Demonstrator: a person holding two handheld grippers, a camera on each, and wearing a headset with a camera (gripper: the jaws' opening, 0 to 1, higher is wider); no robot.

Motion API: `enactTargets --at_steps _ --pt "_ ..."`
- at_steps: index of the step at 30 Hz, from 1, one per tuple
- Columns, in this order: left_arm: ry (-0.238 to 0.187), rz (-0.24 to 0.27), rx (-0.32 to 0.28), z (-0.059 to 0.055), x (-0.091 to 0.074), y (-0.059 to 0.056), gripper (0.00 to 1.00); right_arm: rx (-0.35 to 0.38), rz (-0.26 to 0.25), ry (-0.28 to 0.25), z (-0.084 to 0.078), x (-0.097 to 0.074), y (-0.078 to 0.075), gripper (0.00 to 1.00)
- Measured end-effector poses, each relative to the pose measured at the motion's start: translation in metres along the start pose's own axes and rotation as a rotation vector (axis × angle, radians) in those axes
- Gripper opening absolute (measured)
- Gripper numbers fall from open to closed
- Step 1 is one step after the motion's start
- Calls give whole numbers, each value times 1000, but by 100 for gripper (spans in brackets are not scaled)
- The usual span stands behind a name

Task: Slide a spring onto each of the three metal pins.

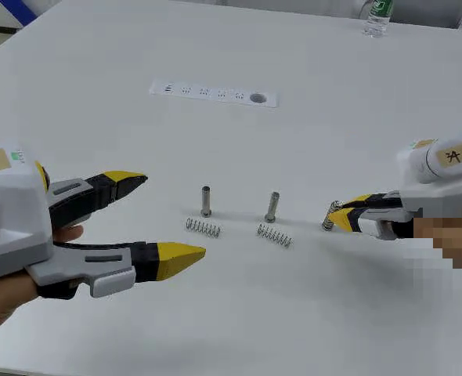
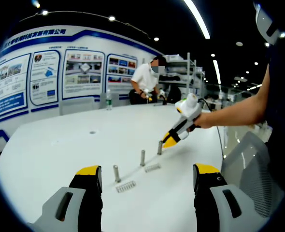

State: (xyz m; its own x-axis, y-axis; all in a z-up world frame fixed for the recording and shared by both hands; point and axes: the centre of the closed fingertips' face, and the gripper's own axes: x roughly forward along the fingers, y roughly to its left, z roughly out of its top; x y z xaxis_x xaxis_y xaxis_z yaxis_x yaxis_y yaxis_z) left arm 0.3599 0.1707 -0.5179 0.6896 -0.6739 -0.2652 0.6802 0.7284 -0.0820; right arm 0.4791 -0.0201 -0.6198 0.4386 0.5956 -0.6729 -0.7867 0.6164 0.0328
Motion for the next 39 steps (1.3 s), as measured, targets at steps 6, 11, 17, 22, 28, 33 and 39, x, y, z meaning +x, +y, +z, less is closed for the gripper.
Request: enactTargets --at_steps 6,11,17,22,28,33,39 --pt "-2 -1 -1 0 0 0 79 9 3 5 -7 -4 7 17" --pt "-6 -2 -1 1 0 0 79 10 18 19 -15 -3 18 17" --pt "-6 -3 2 0 0 0 78 -12 51 27 -13 1 39 17" --pt "-10 -3 4 1 -1 0 78 -54 87 34 -6 8 57 17" --pt "-8 -1 4 0 -2 0 78 -107 118 27 11 17 69 17" --pt "-8 1 3 0 -2 0 78 -143 142 30 23 31 77 17" --pt "-5 3 1 -1 -2 0 78 -182 165 52 30 49 84 17"
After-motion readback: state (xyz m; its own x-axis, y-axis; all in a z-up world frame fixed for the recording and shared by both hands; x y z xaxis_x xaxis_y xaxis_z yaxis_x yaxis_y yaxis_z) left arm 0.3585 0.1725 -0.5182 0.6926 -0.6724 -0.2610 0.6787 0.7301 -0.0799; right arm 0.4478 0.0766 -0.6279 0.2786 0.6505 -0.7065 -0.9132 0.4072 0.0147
